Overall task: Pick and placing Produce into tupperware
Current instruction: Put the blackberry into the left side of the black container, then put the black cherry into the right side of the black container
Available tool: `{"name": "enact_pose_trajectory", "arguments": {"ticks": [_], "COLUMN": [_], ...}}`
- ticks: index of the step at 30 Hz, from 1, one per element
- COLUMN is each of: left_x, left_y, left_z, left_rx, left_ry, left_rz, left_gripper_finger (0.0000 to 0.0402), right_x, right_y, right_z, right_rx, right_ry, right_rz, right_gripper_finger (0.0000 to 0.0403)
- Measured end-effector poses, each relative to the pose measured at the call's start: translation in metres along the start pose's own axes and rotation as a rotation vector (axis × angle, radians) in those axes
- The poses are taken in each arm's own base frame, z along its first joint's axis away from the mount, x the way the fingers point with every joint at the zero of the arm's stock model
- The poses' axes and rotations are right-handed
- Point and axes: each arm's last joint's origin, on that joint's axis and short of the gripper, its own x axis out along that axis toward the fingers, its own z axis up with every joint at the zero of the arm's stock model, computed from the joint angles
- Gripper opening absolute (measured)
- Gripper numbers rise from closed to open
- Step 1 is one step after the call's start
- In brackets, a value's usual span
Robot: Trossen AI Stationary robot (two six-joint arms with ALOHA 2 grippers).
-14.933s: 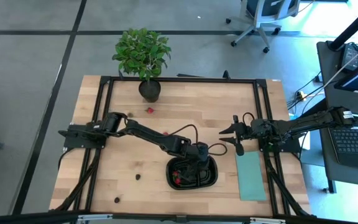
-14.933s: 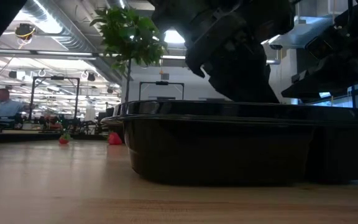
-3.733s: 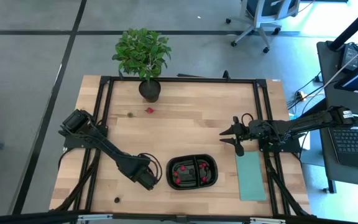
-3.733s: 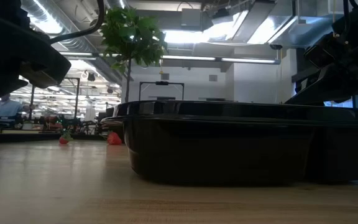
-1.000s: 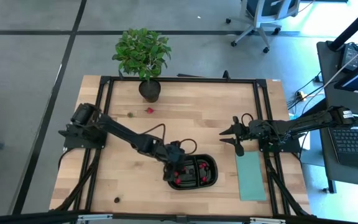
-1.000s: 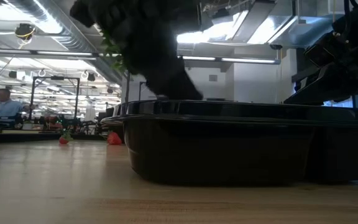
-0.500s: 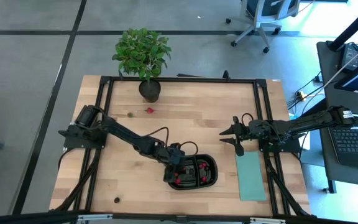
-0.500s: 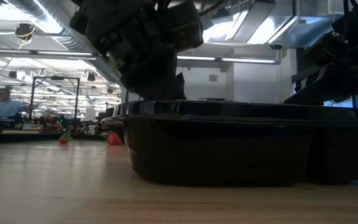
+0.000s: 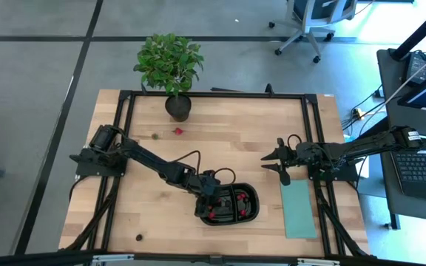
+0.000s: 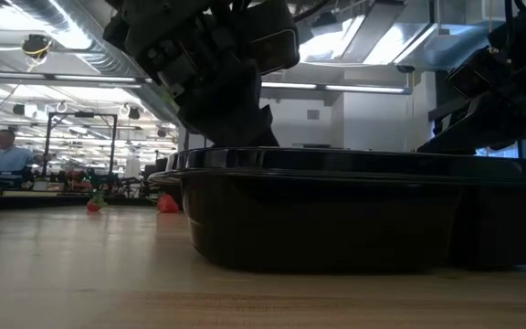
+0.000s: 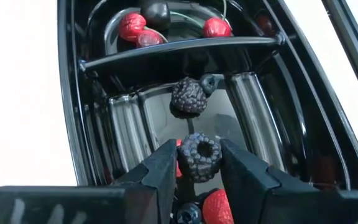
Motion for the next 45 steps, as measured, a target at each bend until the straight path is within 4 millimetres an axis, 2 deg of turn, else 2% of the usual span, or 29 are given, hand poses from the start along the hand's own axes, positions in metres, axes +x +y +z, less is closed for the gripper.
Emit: {"name": "enact_pose_trajectory", "arguments": {"ticks": [14,18,22,26,32,38,41,45], "left_x": [0.000,-0.006,-0.021,-0.038,-0.078,-0.121,-0.133,-0.138], "left_y": [0.000,-0.001,-0.004,-0.004,-0.010,-0.029,-0.040,-0.047], "left_z": [0.000,0.003,0.011,0.013,0.015,0.008,-0.002,-0.017], "left_rx": [-0.005,-0.021,-0.049,-0.050,-0.111,-0.367,-0.517,-0.644], "left_ry": [-0.003,0.005,0.003,0.032,0.074,0.130,0.195,0.328], "left_rz": [0.000,-0.082,-0.165,-0.145,-0.087,-0.037,-0.004,0.050], "left_gripper_finger": [0.0116,0.0117,0.0135,0.0172,0.0215,0.0223,0.0223,0.0223], "right_x": [0.000,0.000,0.000,0.000,0.000,0.000,0.000,0.000], "right_y": [0.000,0.000,0.000,0.000,0.000,0.000,0.000,0.000], "right_z": [0.000,0.000,0.000,0.000,0.000,0.000,0.001,0.003], "right_rx": [-0.001,-0.001,-0.001,-0.001,-0.001,-0.004,-0.026,-0.055], "right_ry": [0.000,0.000,0.000,0.000,0.000,-0.002,-0.011,-0.028], "right_rz": [0.000,0.000,0.000,0.000,0.000,0.000,0.001,0.003], "right_gripper_finger": [0.0138,0.0138,0.0138,0.0138,0.0138,0.0138,0.0138,0.0138]}}
